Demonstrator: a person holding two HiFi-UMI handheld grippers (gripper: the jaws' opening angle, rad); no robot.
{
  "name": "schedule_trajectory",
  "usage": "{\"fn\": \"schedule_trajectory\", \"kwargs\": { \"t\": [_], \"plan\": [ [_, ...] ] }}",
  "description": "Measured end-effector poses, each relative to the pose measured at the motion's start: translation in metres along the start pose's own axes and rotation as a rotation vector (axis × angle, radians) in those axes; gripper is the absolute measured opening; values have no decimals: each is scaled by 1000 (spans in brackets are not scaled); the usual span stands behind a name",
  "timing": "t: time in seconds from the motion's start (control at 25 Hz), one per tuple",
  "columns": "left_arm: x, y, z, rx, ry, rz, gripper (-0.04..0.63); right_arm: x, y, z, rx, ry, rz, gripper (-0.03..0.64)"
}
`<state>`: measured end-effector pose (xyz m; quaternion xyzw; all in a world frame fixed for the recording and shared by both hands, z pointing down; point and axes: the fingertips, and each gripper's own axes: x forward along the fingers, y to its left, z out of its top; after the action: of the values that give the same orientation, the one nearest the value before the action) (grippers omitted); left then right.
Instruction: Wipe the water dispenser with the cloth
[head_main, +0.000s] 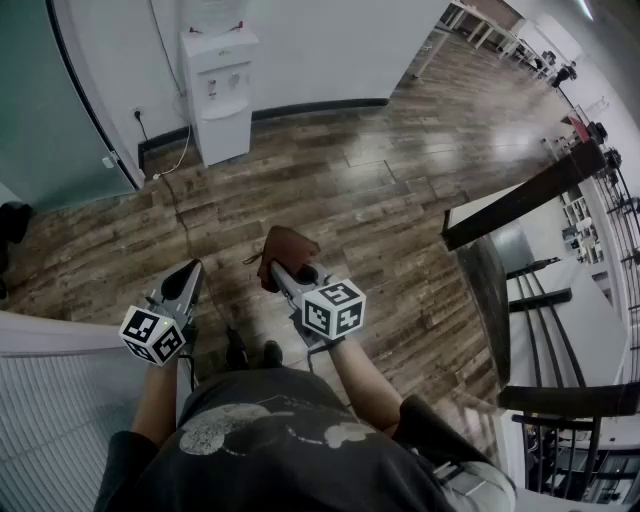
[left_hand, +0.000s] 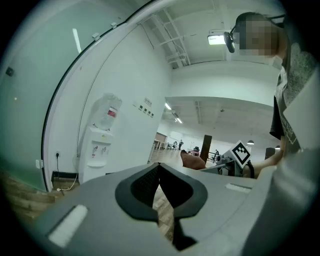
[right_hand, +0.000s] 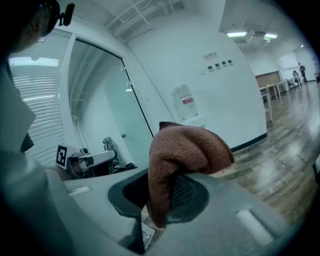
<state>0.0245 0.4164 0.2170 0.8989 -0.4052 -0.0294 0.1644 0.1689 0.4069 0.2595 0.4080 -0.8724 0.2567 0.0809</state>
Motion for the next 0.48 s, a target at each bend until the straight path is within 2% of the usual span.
{"fn": "schedule_trajectory", "kwargs": {
  "t": [0.48],
  "plan": [
    [-13,0,1,-1,-17,10,9,1,14,-4,-19,11,13,54]
  ]
}}
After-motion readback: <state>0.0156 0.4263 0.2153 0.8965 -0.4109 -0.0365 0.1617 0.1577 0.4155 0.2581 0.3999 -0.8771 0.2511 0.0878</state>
